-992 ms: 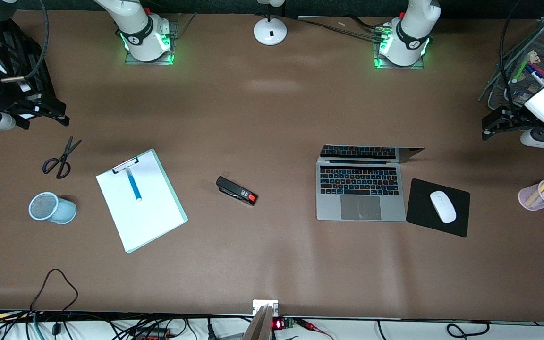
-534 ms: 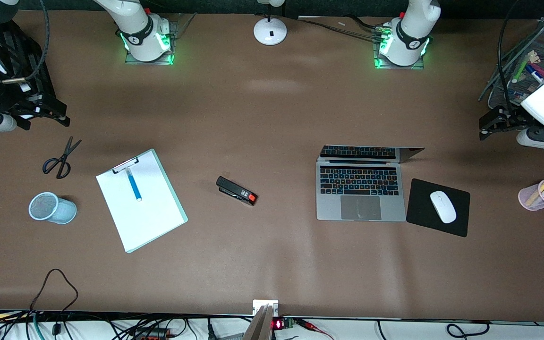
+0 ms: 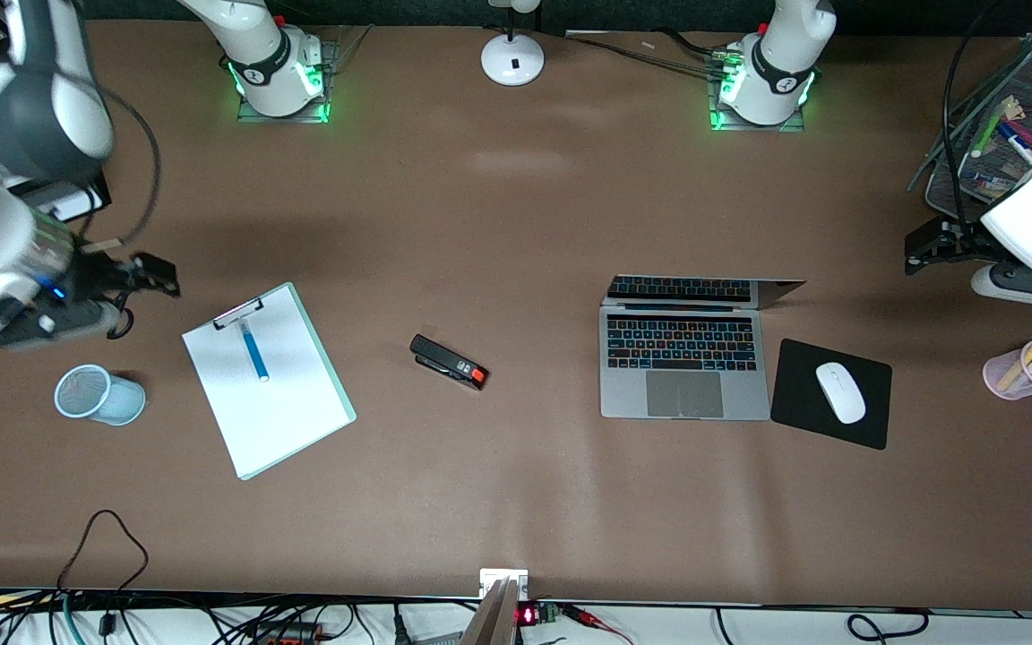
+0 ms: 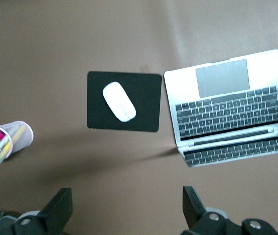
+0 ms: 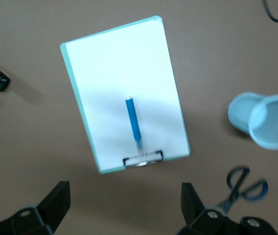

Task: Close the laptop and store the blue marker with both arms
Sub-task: 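Reach the right gripper down to the blue marker on the clipboard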

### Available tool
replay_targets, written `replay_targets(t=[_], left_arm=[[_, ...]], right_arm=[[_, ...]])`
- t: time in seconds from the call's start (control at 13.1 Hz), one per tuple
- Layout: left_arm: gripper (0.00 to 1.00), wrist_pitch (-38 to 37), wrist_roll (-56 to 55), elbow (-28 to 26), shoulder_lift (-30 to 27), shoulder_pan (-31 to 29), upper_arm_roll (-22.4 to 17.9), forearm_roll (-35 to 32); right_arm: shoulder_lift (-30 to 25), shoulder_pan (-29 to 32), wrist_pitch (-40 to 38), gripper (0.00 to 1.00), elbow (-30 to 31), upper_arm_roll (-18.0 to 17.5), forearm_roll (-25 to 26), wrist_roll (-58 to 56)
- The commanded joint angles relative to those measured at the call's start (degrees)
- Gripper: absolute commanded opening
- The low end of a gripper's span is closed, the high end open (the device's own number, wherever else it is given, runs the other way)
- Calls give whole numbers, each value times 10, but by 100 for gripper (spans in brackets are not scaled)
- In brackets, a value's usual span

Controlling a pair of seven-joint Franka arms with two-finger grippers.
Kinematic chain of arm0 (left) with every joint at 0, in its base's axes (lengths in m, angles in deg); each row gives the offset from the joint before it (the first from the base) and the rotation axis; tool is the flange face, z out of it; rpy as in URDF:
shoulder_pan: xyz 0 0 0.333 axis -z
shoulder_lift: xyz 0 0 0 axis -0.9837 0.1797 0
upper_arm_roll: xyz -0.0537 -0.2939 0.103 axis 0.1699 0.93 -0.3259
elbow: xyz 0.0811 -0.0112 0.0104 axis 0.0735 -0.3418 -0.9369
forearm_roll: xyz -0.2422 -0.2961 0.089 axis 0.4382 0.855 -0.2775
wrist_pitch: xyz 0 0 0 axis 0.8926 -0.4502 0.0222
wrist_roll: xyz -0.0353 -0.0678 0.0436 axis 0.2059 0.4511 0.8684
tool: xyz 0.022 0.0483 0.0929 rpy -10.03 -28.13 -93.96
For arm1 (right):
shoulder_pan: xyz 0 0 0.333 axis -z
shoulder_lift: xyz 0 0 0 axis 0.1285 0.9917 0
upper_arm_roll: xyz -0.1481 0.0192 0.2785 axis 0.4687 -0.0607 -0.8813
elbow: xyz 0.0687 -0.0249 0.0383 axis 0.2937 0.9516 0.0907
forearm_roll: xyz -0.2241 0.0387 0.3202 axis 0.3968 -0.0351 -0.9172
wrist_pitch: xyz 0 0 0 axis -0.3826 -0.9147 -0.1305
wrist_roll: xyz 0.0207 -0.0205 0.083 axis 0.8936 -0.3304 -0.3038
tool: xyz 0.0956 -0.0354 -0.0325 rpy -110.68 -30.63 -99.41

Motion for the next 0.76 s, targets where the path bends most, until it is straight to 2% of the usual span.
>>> replay_targets(t=[0.0, 0.08, 0.23, 0.38, 0.53, 0.69], left_arm=[[44, -25, 10, 22, 10, 4, 2, -11], [27, -27, 9, 22, 10, 4, 7, -11], [3, -35, 5, 23, 10, 4, 8, -11], [0, -49, 0, 23, 11, 4, 11, -8], [0, -57, 0, 22, 11, 5, 12, -8], [0, -79, -11, 22, 11, 7, 12, 11]], right_arm=[[54, -3, 56, 100, -9, -4, 0, -50], [70, -6, 73, 100, -10, -4, 0, -56], [93, -13, 97, 100, -10, -4, 3, -60], [128, -17, 133, 100, -10, -4, 21, -61], [158, -31, 167, 91, -7, -4, 52, -67], [184, -35, 189, 83, -6, -4, 54, -67]])
